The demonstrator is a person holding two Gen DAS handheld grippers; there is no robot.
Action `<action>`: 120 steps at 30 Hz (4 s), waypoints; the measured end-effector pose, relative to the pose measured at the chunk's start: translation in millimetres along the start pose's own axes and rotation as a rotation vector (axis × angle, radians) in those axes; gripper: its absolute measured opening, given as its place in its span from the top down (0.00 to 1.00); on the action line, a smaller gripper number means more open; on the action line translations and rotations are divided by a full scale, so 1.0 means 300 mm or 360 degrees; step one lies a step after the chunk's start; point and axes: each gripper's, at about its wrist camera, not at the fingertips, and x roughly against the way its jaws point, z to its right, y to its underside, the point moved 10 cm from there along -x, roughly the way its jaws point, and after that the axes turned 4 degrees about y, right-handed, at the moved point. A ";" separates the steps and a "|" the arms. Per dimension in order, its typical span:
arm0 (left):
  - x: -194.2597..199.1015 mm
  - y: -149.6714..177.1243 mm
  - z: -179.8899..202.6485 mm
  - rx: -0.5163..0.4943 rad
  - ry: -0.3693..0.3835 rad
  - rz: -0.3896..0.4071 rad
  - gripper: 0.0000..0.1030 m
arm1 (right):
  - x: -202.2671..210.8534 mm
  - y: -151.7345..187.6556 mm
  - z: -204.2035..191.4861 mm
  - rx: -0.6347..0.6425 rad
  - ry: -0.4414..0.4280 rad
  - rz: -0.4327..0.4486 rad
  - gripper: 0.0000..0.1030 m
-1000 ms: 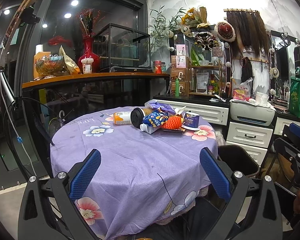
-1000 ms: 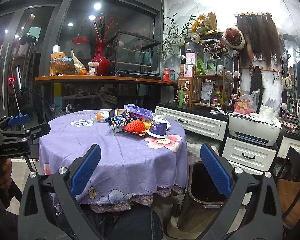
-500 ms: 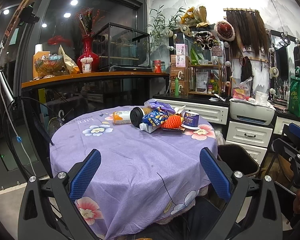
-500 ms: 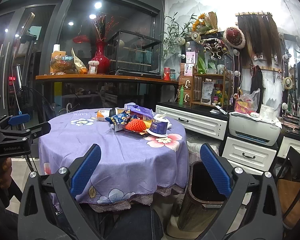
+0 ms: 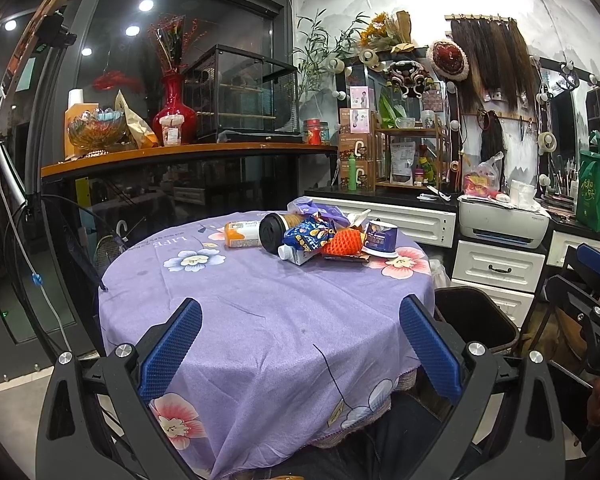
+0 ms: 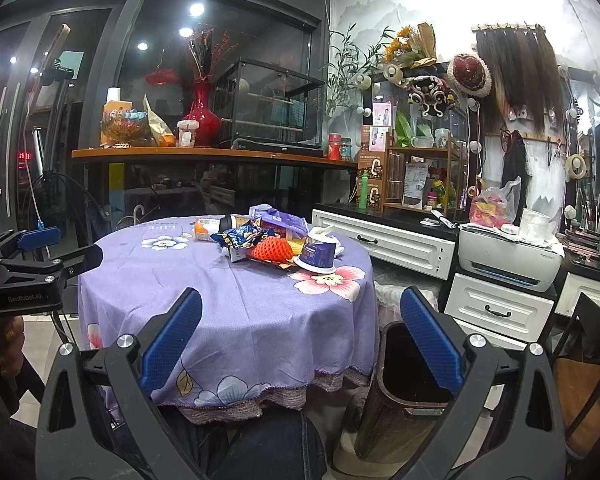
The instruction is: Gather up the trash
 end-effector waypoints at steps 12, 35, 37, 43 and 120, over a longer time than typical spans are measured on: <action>-0.005 0.008 0.011 -0.0008 -0.0001 -0.0007 0.05 | -0.003 0.003 -0.002 -0.0004 -0.0003 -0.0007 0.05; -0.011 0.013 0.019 -0.0009 0.0000 -0.0009 0.05 | -0.016 0.027 -0.010 0.0002 -0.0010 -0.0028 0.05; -0.013 0.016 0.022 -0.0008 0.0002 -0.0011 0.05 | -0.018 0.029 -0.011 0.0005 -0.0010 -0.0028 0.05; -0.030 0.042 0.025 -0.0023 0.0011 -0.0033 0.05 | -0.031 0.043 -0.021 0.0022 -0.0011 -0.0062 0.05; -1.226 -0.142 0.007 -0.0159 0.0326 -0.0984 0.56 | -1.197 0.009 0.138 -0.0035 -0.0199 -0.0691 0.32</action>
